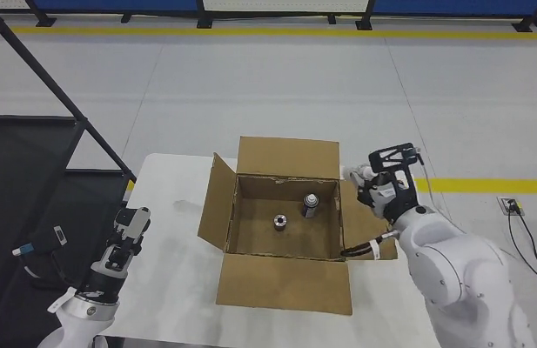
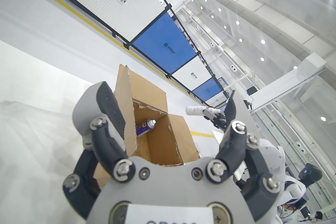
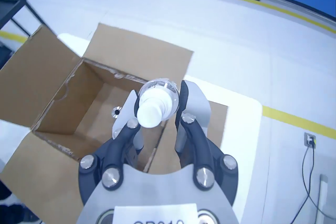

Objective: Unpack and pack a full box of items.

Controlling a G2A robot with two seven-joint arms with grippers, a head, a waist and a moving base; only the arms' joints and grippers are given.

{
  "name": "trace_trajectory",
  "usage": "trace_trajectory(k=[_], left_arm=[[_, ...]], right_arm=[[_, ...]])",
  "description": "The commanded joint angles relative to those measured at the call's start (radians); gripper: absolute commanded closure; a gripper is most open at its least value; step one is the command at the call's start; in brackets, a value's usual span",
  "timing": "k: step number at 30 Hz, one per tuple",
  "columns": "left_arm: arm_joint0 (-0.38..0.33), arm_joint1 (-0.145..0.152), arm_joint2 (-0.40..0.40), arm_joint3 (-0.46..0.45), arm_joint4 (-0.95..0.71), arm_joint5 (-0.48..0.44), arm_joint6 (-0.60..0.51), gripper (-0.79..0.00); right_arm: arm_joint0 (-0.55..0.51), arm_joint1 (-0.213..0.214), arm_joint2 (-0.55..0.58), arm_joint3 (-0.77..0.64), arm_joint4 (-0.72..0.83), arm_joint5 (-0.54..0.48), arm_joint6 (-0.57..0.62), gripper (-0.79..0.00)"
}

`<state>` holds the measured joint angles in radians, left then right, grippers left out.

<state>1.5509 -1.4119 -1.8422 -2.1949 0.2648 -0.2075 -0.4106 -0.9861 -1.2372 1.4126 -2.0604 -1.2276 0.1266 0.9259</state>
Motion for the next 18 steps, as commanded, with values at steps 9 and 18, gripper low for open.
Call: trace_trajectory(k=[9, 18], left_arm=[[0.0, 0.0, 0.0, 0.0, 0.0, 0.0, 0.0, -0.785], [0.0, 0.0, 0.0, 0.0, 0.0, 0.0, 0.0, -0.785]], right_arm=[[-0.03, 0.02, 0.203, 0.223, 0.015, -0.03, 0.041, 0.0], [0.021, 0.031, 0.191, 0.526, 0.016, -0.16, 0.015, 0.0]])
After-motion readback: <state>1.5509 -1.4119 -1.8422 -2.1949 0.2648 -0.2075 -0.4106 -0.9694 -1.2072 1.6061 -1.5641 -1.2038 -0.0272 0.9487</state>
